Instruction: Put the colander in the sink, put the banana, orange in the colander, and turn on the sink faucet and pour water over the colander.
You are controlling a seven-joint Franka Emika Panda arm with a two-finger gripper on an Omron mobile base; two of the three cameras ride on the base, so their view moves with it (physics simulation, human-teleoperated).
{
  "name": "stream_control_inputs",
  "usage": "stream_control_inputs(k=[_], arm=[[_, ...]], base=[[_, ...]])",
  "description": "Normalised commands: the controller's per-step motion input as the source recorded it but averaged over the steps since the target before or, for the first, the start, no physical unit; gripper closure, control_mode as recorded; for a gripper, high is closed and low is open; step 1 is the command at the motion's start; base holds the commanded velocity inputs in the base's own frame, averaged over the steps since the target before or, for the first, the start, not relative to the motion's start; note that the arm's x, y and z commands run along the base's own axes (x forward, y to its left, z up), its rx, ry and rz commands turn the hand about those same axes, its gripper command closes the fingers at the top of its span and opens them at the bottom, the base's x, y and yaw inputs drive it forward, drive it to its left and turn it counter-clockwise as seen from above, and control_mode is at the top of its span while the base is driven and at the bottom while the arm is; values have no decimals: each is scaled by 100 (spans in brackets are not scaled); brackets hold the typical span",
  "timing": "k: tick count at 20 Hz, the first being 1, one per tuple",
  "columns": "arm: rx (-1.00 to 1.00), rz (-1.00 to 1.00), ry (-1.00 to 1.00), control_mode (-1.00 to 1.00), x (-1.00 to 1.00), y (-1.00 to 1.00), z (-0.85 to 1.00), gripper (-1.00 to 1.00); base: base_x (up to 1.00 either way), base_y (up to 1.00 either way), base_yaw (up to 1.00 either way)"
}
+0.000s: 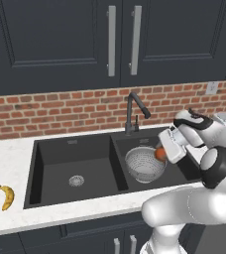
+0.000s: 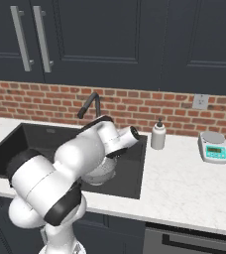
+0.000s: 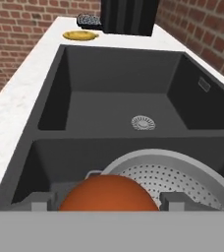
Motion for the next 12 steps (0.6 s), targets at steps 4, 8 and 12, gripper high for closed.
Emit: stream_control_inputs(k=[4, 8, 12], arm=[[0, 0, 0, -100, 18, 9, -22, 100], [0, 0, 0, -100, 1, 0, -37, 100], [0, 0, 0, -100, 0, 0, -38, 100]], base=[[0, 0, 0], [0, 0, 0], [0, 0, 0]])
